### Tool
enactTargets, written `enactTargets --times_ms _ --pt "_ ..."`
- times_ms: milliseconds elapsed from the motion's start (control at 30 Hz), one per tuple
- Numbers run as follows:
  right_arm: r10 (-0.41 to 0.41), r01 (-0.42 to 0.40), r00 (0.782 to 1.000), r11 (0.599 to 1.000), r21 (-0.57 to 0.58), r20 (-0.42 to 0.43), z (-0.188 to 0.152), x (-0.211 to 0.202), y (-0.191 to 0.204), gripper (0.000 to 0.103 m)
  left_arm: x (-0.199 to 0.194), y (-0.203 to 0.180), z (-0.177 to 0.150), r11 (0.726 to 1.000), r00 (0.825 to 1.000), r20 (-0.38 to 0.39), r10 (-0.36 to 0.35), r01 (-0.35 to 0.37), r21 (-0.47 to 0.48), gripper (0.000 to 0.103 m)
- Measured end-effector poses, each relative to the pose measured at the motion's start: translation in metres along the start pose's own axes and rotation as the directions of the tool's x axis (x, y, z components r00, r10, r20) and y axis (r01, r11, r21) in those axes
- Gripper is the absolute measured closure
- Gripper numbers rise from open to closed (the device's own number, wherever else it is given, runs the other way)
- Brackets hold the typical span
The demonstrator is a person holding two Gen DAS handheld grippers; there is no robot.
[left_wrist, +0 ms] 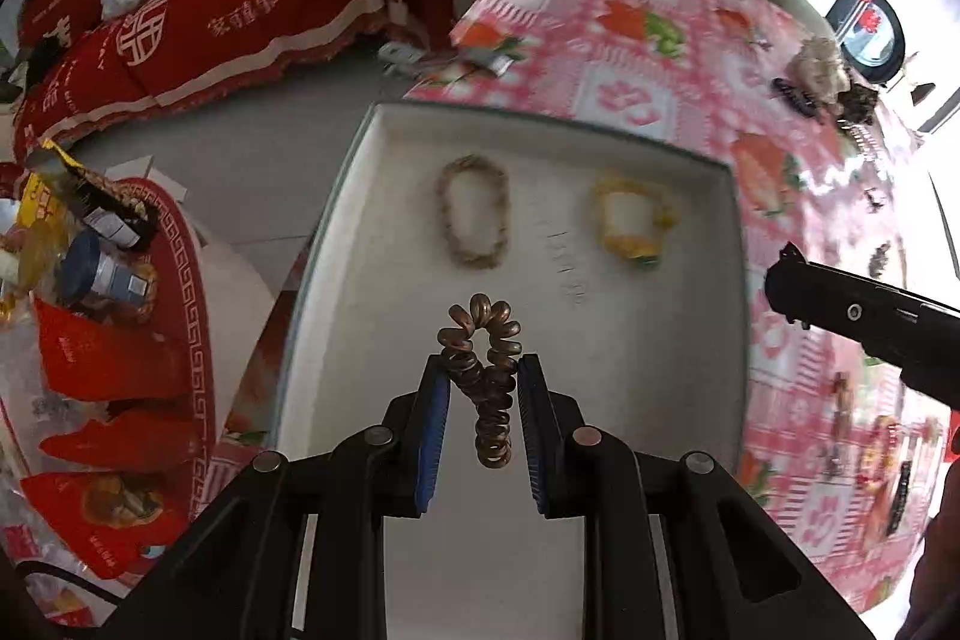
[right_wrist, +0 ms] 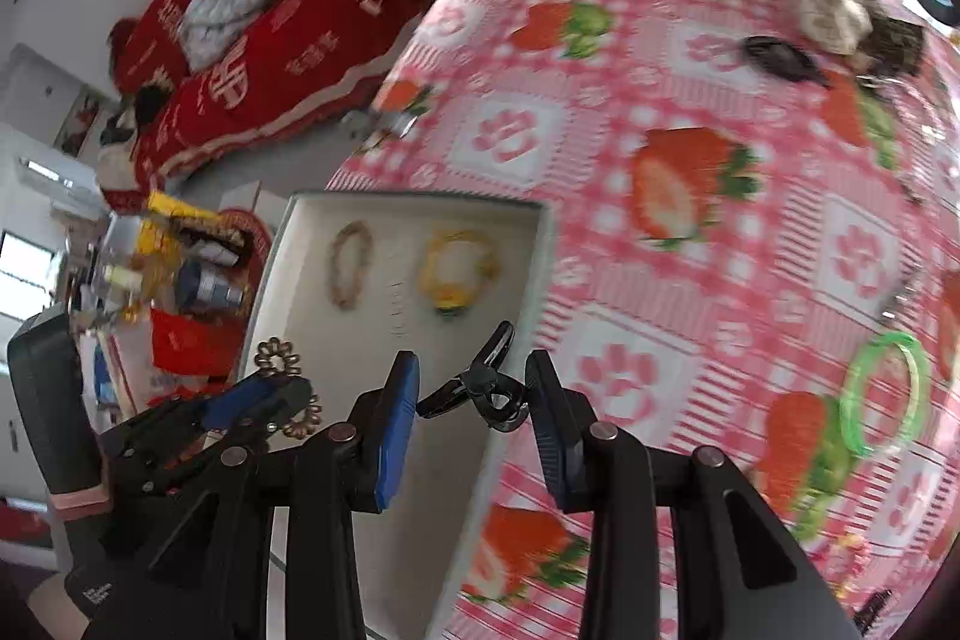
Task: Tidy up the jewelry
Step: 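Carry the clip and hair tie over the white tray with both tools, then open the left tool to drop the coiled hair tie while the right tool releases the black clip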
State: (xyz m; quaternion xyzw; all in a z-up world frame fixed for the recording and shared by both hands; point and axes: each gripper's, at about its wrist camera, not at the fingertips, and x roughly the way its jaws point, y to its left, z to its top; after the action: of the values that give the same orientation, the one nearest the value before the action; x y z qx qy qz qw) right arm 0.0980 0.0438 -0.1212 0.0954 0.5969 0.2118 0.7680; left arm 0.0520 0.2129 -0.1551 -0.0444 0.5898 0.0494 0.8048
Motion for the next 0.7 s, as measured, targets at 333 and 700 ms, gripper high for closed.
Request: enactTargets --times_ms 333,700 --pt "-0.054 0.049 0.993 0.997 -0.060 -0.100 0.002 0.065 0.022 0.063 0.028 0.008 0.010 1.000 1.000 -0.003 0.014 -0.014 0.025 0.073" --pt "-0.118 0.107 0.988 0.989 -0.106 -0.097 0.016 0.087 0.030 0.063 0.043 0.013 0.019 0.999 0.999 -0.003 0.035 -0.035 0.010 0.050"
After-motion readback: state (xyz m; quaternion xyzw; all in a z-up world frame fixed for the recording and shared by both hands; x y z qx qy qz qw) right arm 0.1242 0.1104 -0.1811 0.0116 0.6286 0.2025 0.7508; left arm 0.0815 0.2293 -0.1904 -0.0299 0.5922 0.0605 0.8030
